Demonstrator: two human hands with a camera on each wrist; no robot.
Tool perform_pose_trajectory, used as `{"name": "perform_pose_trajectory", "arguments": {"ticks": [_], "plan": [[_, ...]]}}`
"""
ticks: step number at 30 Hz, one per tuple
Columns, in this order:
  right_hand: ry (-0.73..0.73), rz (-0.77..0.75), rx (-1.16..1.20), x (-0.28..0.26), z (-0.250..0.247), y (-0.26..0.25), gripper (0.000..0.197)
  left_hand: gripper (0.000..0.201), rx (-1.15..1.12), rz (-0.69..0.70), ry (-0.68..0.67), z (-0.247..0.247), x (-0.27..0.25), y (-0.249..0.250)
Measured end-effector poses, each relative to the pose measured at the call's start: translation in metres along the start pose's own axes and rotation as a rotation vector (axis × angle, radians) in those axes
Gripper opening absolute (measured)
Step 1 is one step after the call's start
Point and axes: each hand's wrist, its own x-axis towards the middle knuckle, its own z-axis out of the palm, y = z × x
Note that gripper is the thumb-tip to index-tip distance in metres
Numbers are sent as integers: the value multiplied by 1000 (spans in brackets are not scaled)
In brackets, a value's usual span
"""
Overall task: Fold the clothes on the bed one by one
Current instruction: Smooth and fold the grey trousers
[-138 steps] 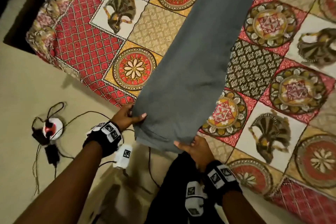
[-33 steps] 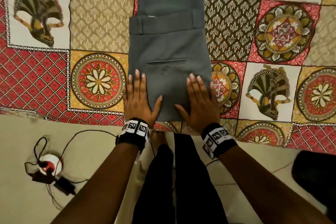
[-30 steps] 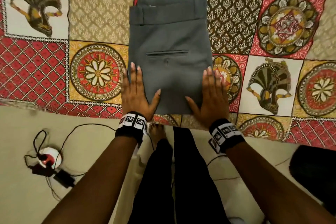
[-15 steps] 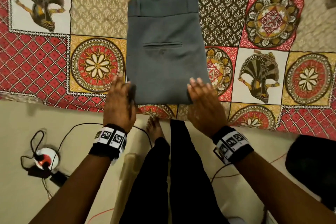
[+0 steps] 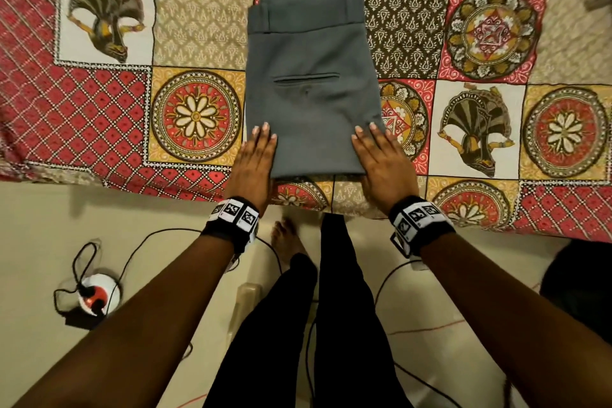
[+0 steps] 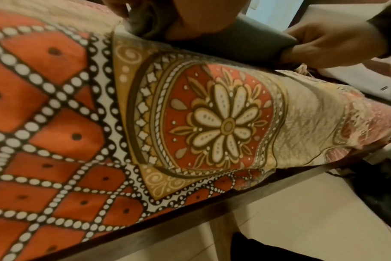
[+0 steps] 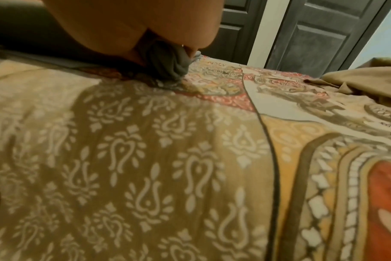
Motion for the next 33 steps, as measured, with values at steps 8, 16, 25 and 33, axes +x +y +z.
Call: {"name": "perform_pose_trajectory", "arguments": {"ticks": [8,16,25,33], "plan": [[78,-74,245,-81,-63,-33,53,76,-217,136,-295,-86,-70,23],[188,113,419,-146,-159,-60,28,52,-525,51,-436,-204,-134,53],[352,148,527,6,-264,-5,26,31,-637,158,-23,-289,16,22],[220,255,418,221,-271,84,61,44,-348,-23,210,-297,237,-13]]}}
